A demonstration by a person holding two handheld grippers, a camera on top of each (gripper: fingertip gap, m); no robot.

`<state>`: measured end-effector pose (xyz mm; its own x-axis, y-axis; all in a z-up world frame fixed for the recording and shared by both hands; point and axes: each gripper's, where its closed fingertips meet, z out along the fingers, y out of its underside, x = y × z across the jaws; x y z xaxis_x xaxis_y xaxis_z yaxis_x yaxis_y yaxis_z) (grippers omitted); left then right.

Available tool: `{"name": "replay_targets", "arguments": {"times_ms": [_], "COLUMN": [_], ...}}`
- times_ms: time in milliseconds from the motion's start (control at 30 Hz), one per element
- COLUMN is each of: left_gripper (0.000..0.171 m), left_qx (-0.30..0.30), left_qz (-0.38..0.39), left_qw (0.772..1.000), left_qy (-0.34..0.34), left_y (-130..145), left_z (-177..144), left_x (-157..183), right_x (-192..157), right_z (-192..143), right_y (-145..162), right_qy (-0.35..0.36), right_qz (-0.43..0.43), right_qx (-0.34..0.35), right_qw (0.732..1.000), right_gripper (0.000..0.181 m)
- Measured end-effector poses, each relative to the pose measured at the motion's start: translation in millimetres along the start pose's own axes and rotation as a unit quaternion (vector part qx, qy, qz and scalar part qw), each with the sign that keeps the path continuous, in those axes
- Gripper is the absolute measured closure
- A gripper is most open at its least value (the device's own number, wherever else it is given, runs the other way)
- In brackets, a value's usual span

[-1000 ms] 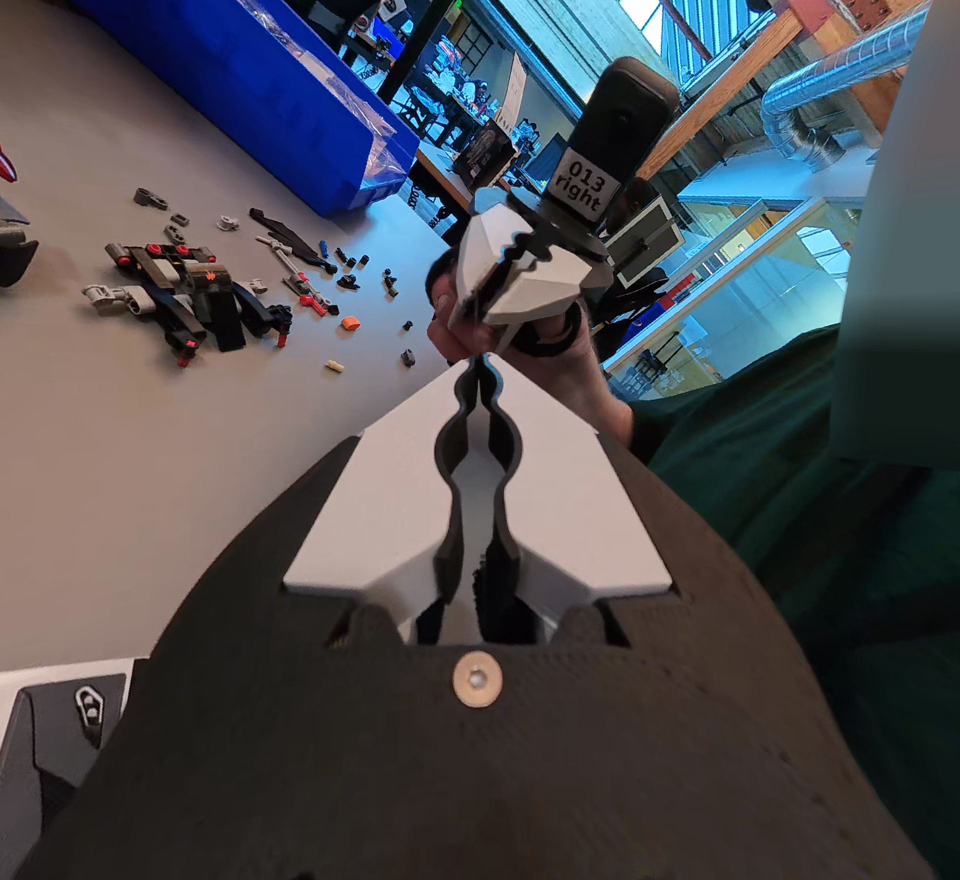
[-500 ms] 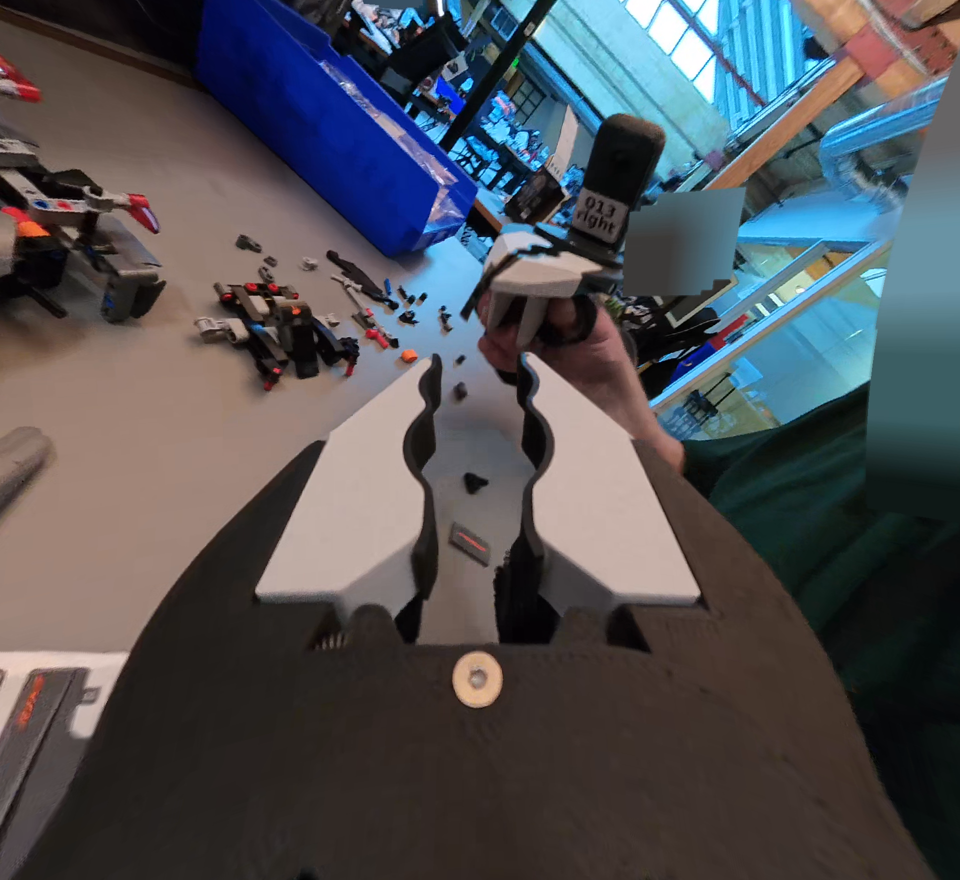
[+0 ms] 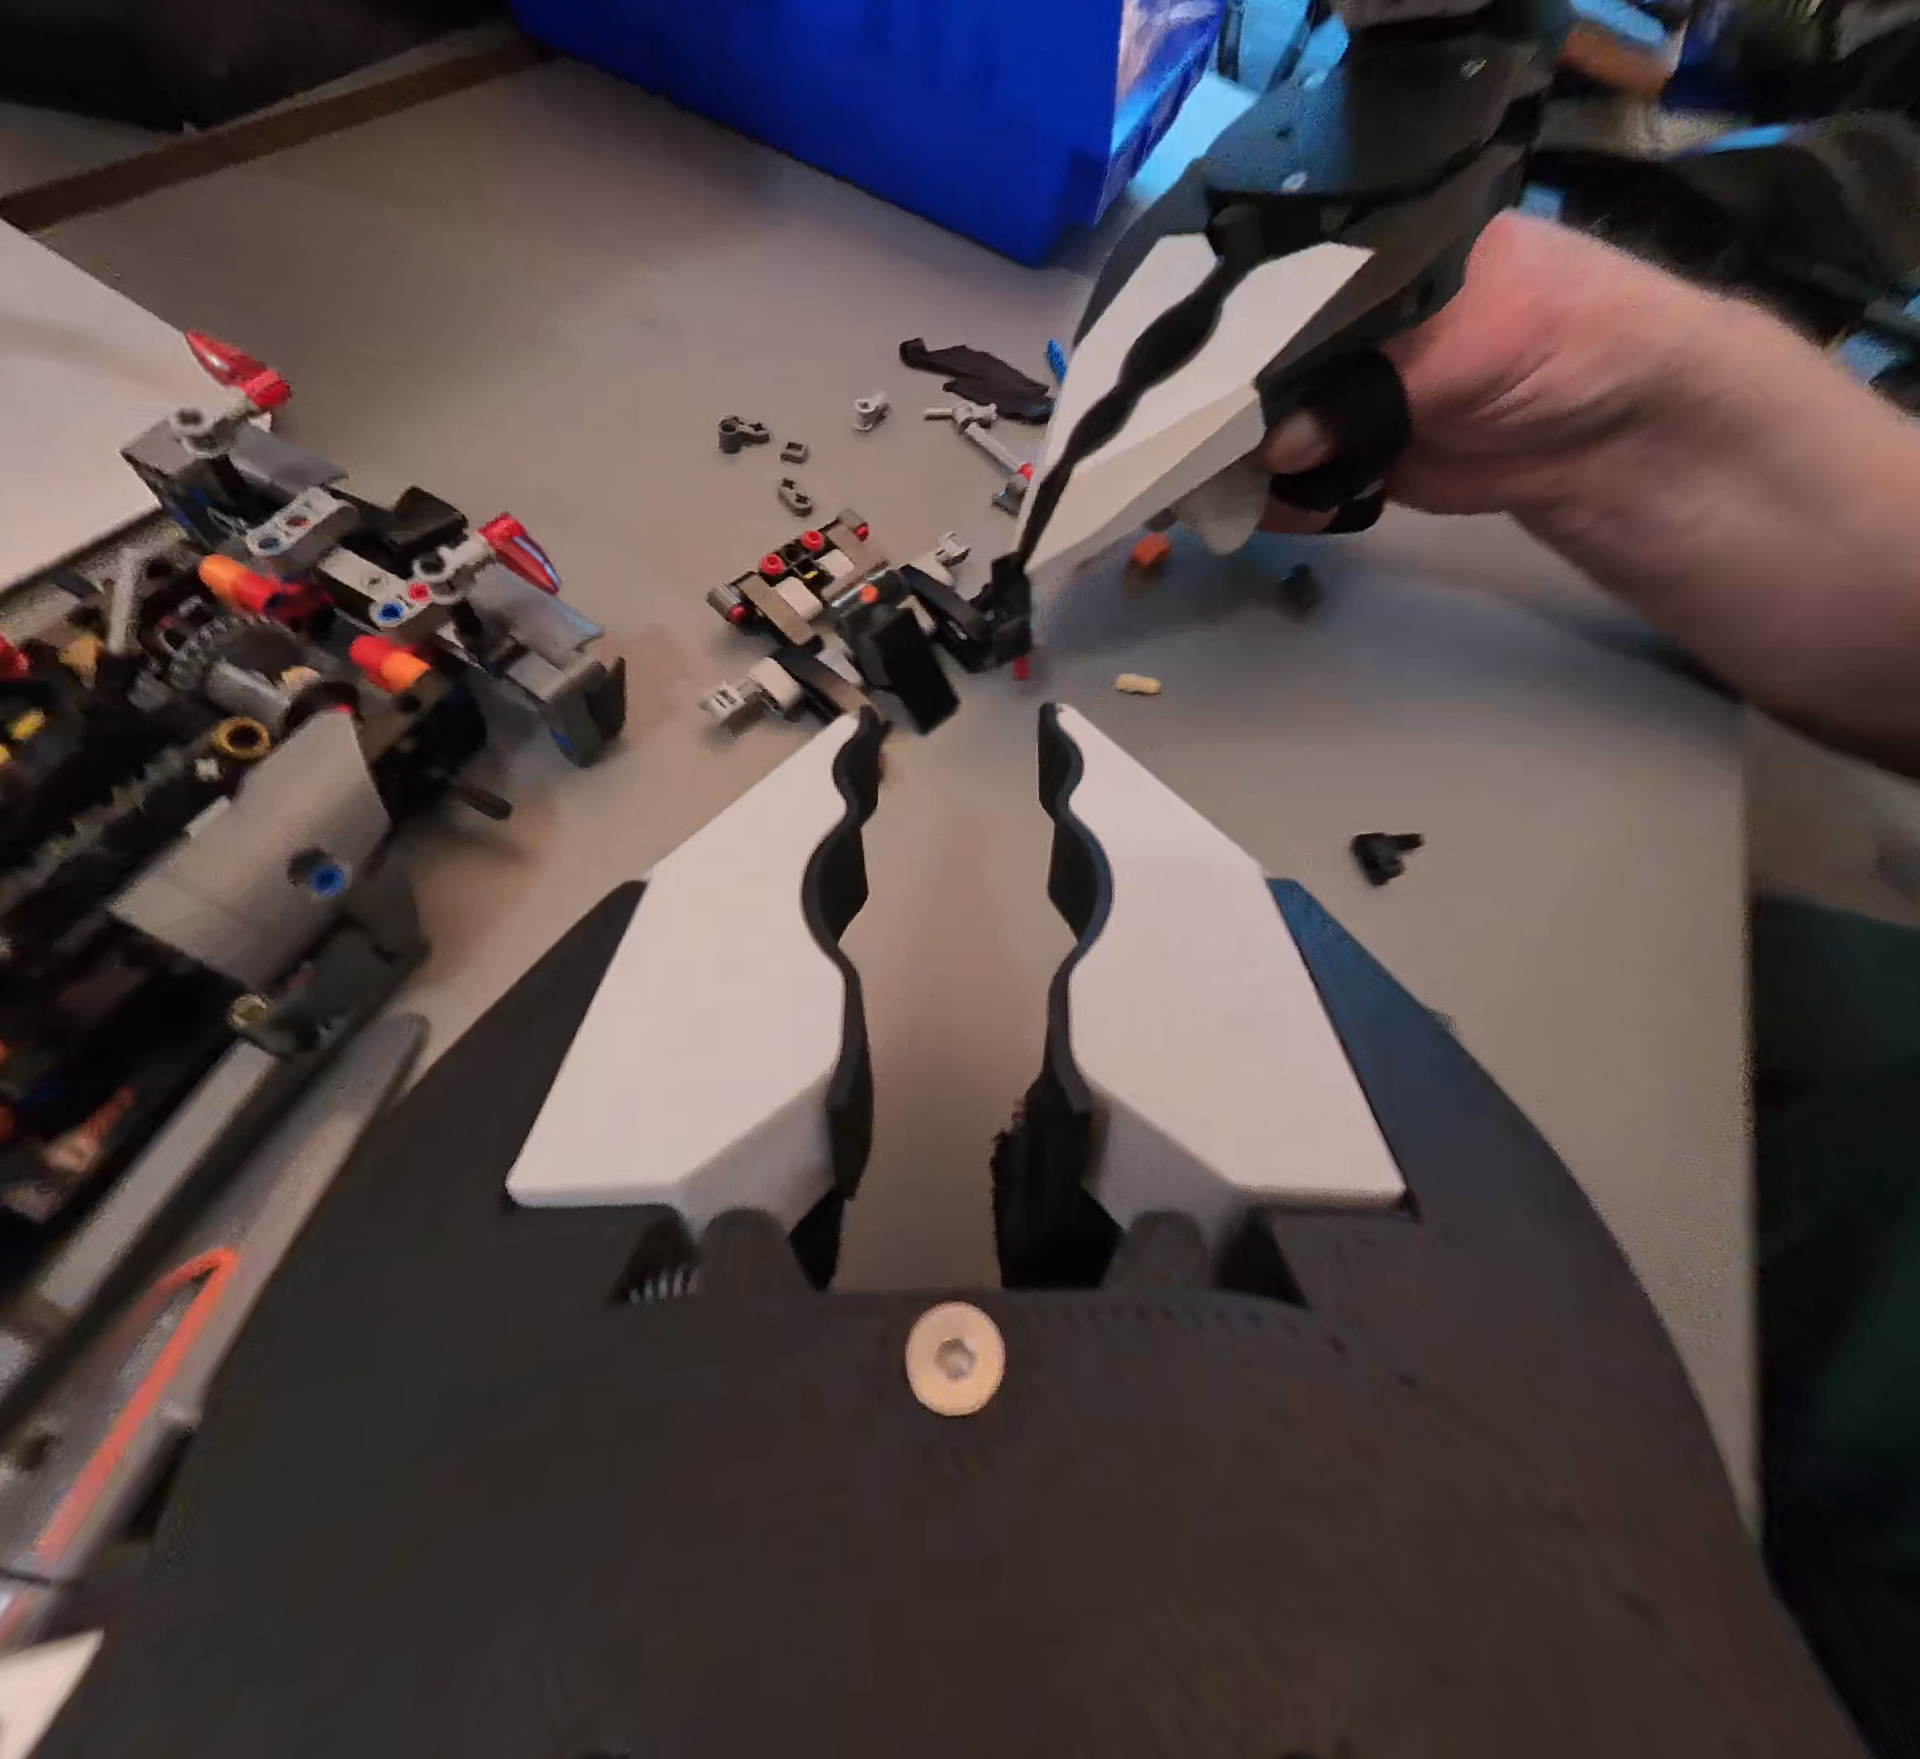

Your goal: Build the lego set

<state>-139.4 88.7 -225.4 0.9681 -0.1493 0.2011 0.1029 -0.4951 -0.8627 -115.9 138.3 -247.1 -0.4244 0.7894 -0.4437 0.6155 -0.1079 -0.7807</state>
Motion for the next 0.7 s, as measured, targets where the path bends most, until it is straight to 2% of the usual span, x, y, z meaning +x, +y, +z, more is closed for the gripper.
{"name": "replay_targets", "arguments": {"times_ms": [200, 267, 600, 700], "left_gripper": [0.145, 0.147, 0.153, 0.149], "left_qx": [-0.077, -0.093, -0.094, -0.085], "left_qz": [0.046, 0.04, 0.02, 0.032], "left_qw": [0.996, 0.995, 0.994, 0.995], "left_qy": [-0.006, -0.002, 0.059, 0.041], "left_y": [16.4, 23.7, 30.0, 21.9], "left_z": [31.0, 37.1, 46.3, 42.1], "left_x": [-24.7, -27.9, -7.7, -12.7], "right_x": [9.9, 13.4, 15.3, 14.0], "right_z": [7.8, 9.0, 14.2, 11.8], "right_y": [0.1, 0.5, 3.2, 5.2], "right_qy": [0.003, 0.002, -0.014, -0.025], "right_qz": [0.018, 0.028, 0.034, 0.033], "right_qx": [-0.015, -0.017, -0.038, -0.046], "right_qw": [1.0, 0.999, 0.999, 0.998], "right_gripper": [0.181, 0.181, 0.181, 0.181]}}
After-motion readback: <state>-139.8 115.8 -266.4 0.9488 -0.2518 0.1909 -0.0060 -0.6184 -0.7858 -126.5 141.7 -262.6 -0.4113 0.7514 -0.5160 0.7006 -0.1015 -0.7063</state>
